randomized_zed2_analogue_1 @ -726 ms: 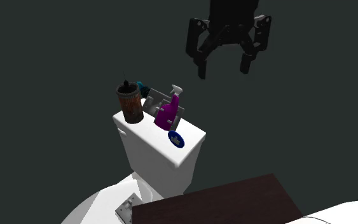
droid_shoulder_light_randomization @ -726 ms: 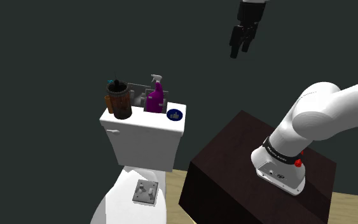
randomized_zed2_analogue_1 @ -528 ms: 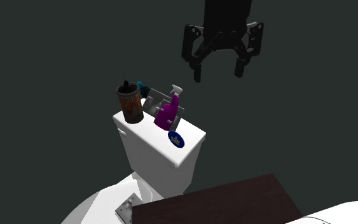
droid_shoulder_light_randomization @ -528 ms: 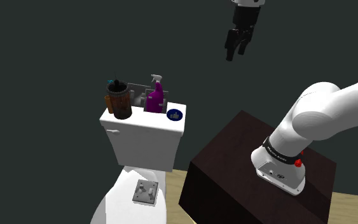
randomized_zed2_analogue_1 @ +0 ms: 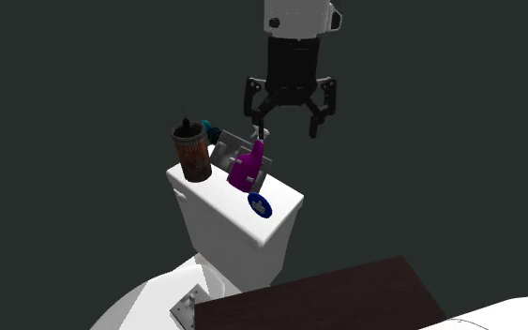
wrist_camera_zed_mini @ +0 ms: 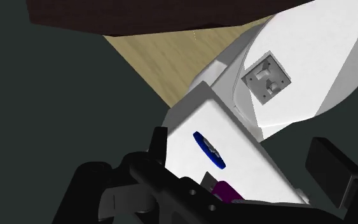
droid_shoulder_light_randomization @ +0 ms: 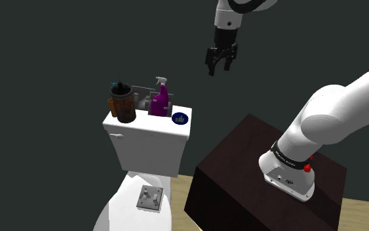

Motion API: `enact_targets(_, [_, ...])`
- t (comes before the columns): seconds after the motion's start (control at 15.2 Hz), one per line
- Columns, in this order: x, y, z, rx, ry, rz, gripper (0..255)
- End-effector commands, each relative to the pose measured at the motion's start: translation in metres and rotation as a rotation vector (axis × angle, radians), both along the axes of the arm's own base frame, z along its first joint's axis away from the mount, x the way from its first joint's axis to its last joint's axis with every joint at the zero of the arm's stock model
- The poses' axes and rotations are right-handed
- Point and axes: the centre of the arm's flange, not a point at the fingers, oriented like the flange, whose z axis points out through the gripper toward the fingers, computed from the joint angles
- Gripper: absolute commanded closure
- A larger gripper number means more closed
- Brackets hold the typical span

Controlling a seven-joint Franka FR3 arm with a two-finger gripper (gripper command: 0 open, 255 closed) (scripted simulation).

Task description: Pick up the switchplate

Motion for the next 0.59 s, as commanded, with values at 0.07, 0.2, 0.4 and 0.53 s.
enact_targets(0.07, [0.029,0.008,-0.028,0.007,0.007,-0.059,0])
enact_targets(0.2, [0.047,0.012,-0.048,0.012,0.013,-0.096,0])
enact_targets(0.4, [0.074,0.017,-0.077,0.018,0.022,-0.153,0])
enact_targets(0.53, [0.092,0.019,-0.096,0.023,0.028,-0.191,0])
